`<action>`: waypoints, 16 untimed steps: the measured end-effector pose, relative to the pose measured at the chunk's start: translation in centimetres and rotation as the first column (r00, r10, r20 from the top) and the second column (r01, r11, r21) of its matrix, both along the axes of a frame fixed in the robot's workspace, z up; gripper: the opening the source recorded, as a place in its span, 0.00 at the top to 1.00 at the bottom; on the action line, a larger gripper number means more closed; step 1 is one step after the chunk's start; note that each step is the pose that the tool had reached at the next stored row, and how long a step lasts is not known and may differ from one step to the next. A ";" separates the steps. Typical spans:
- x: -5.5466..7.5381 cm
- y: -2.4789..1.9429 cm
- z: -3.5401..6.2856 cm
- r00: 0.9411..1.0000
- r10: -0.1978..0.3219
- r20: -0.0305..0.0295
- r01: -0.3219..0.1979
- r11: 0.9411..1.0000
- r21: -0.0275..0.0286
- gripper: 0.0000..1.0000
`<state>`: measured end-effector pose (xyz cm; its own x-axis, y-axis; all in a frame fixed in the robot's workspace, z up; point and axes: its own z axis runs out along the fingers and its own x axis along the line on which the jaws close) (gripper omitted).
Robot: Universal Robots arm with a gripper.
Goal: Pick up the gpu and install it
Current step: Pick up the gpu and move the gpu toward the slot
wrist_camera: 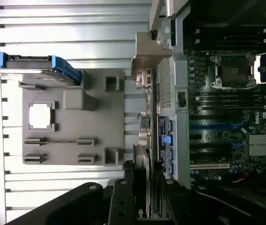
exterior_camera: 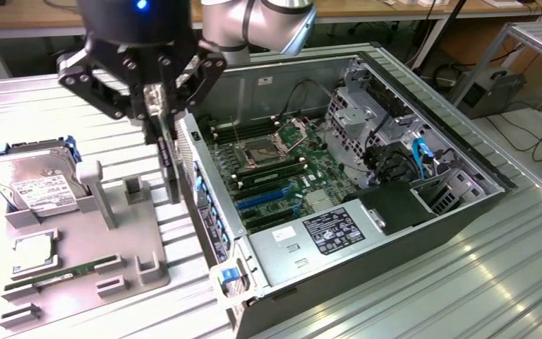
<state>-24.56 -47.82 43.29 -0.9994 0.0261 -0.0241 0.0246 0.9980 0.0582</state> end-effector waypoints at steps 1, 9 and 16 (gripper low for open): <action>0.5 -0.06 0.41 1.000 0.000 -0.001 0.000 1.000 0.001 0.74; 4.3 -0.09 0.76 1.000 0.000 -0.008 0.000 1.000 0.002 0.74; 8.3 -0.01 -0.30 1.000 0.000 -0.019 0.000 1.000 0.002 0.74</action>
<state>-16.30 -47.82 43.00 -0.9996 0.0261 -0.0048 0.0258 0.9979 0.0594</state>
